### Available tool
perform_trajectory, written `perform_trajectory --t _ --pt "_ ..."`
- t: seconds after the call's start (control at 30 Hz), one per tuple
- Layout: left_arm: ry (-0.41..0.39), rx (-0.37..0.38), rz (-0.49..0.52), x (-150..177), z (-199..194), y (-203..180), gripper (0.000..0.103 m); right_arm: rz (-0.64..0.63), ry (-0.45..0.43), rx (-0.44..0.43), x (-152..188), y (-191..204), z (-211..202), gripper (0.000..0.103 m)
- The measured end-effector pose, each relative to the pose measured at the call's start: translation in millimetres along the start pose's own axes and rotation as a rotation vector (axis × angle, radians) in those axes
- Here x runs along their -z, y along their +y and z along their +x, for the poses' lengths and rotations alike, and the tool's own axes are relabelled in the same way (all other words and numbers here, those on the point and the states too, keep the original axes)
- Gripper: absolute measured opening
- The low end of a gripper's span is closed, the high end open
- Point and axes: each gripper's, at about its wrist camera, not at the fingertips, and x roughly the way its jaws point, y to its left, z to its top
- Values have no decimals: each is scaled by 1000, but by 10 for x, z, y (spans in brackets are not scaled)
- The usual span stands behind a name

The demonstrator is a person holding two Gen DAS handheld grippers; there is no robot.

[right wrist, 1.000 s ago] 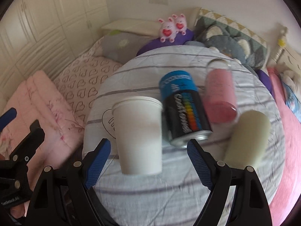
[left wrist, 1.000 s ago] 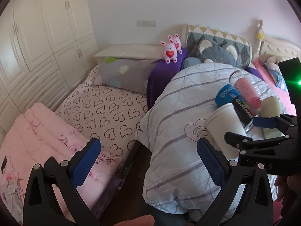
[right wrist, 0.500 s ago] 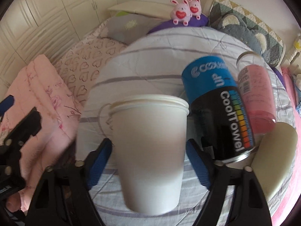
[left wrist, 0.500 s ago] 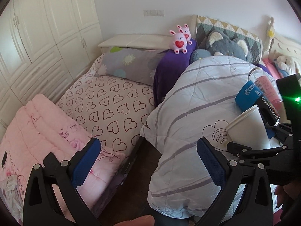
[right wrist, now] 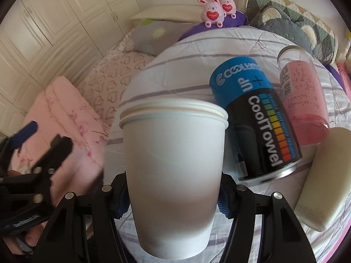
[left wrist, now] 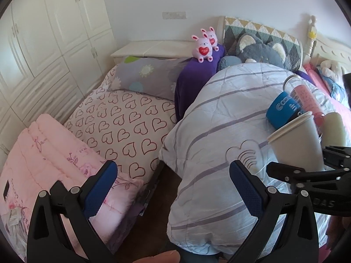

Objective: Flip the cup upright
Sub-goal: 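Lift the cup with the right gripper, stand it on the cover, open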

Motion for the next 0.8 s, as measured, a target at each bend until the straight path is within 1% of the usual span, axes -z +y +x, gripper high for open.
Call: perform_trajectory --t 0.17,0.2,0.3,0.37,0.47,0.57,0.67,0.7,0.8 --pt "-66 25 15 -268 -85 -219 103 18 -82 -4 -64 -128 -335 63" --pt "-85 35 18 -349 -104 -286 103 29 -111 9 -103 -207 -452 63" --pt "-146 60 38 -576 -147 -521 103 62 -162 51 -186 -444 -651 63" --pt "-168 73 53 -732 -130 -687 103 109 -200 84 -272 -713 -784 63" --pt "-187 89 72 -947 -58 -950 103 163 -232 128 -391 -1053 -884 63" --pt "-191 101 92 -1155 66 -1239 103 237 -252 178 -541 -1561 -938 63" --pt "-183 107 113 -1330 215 -1512 103 295 -251 210 -655 -1949 -905 63" --pt "-181 109 119 -1361 247 -1592 103 321 -247 216 -712 -2141 -863 63" --pt "-175 112 139 -1458 367 -1808 103 373 -228 224 -866 -2547 -698 63"
